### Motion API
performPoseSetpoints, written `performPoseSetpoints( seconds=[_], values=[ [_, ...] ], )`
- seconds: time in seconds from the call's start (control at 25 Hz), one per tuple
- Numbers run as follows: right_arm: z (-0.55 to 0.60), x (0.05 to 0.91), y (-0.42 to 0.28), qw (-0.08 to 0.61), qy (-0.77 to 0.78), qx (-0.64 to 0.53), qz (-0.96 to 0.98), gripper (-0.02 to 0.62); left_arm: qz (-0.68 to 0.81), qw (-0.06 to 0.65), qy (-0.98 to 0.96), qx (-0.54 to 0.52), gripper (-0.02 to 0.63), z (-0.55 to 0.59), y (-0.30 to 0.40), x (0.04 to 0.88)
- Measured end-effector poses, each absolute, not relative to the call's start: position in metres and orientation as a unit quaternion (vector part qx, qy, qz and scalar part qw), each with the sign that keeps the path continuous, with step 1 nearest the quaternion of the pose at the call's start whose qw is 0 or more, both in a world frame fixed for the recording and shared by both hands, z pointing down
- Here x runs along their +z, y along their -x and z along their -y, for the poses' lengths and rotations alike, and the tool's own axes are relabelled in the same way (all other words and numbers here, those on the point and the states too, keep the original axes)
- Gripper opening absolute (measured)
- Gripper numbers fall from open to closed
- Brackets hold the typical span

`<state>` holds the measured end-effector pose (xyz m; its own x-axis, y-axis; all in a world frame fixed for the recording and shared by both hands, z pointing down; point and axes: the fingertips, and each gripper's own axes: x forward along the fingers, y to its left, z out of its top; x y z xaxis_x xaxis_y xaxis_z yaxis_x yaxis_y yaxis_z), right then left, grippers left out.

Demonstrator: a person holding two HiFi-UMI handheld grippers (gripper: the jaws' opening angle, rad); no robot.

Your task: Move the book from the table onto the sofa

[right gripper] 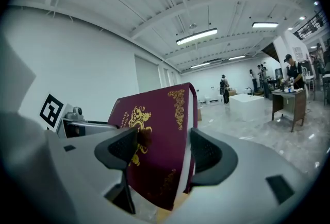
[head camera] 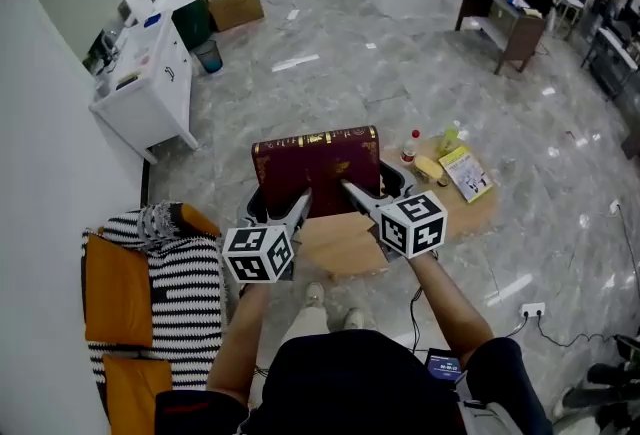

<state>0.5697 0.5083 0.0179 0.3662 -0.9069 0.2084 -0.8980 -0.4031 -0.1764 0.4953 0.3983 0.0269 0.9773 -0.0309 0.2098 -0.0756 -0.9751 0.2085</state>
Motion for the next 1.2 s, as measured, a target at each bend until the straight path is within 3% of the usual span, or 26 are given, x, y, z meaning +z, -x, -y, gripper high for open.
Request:
performPoseSetpoints(
  seconds=[0.48, 0.8, 1.2],
  values=[
    [-0.380, 0.033, -0.484, -0.002, 0.753, -0.128, -0.645, 0.324, 0.149, 0.118, -0.978, 0.083, 0.410, -0.292, -0.385, 0.043],
    [-0.369, -0.005, -0.451, -0.009, 0.690, -0.122, -0.713, 0.324, 0.238, 0.128, -0.961, 0.066, 0.410, -0.300, -0.337, 0.007],
    [-0.240, 0.010, -0.330, -0.028, 0.640, -0.112, -0.760, 0.324, 0.305, 0.140, -0.941, 0.048, 0.410, -0.189, -0.207, 0.026]
  ],
)
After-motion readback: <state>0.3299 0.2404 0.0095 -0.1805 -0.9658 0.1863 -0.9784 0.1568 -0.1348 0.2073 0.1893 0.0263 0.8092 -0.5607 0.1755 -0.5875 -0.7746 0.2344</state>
